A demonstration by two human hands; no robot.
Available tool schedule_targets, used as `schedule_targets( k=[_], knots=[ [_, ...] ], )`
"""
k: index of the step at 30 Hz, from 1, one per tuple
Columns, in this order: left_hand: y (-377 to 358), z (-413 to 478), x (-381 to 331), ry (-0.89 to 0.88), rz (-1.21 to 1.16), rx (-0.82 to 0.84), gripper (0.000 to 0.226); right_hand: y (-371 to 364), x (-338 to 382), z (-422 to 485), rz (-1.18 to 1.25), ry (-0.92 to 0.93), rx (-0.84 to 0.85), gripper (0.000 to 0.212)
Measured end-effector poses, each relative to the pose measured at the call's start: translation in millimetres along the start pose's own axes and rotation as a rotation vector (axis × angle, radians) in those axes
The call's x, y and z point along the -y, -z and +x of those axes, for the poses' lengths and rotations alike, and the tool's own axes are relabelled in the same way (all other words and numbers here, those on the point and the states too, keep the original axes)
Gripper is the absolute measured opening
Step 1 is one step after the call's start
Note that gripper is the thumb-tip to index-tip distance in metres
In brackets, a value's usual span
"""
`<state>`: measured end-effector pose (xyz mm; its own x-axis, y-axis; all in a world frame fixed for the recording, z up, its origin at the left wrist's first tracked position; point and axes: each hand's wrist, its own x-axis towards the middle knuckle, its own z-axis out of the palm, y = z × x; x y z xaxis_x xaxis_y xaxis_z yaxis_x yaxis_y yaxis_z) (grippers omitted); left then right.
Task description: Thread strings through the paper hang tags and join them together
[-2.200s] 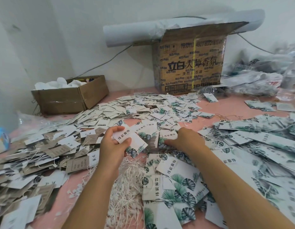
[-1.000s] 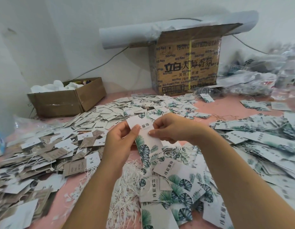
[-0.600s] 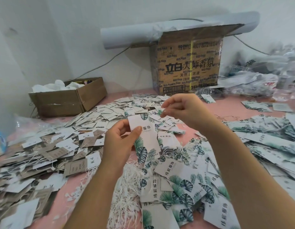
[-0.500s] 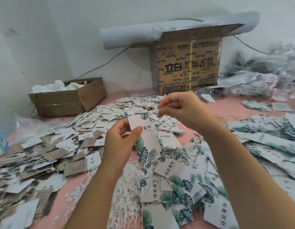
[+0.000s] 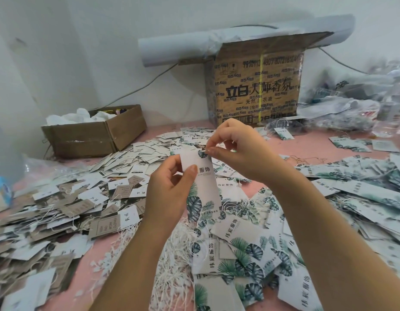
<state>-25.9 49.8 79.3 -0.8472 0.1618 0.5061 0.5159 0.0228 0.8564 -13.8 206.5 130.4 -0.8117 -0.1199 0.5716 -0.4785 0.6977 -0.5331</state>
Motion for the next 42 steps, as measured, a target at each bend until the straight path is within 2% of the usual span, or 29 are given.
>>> schedule_targets(
  k=[11, 15, 25, 27, 32, 39, 42],
  knots=[
    [0, -3, -8, -0.054, 0.044, -0.015, 0.031, -8, 8, -1, -0.117, 0.058, 0.032, 0.008],
    [0, -3, -9, -0.056, 0.056, -0.029, 0.024, -10, 10, 0, -0.168, 0.051, 0.001, 0.007],
    [0, -4, -8, -0.071, 0.061, -0.007, 0.023, -11, 11, 0, -0.195, 0.050, 0.000, 0.008],
    [0, -5, -9, -0.046, 0.021, 0.000, 0.016, -11, 10, 0, -0.174, 0.047, -0.007, 0.008],
    [4, 0, -4, 0.013, -0.136, -0.050, 0.022, -12, 13, -2, -0.043, 0.070, -0.020, 0.010],
    [12, 5, 2, 0.069, -0.245, -0.080, 0.006, -23, 18, -3, 0.066, 0.096, 0.022, 0.014],
    [10, 6, 2, 0.105, -0.240, -0.103, 0.015, -24, 15, -2, 0.112, 0.060, 0.062, 0.009]
  ],
)
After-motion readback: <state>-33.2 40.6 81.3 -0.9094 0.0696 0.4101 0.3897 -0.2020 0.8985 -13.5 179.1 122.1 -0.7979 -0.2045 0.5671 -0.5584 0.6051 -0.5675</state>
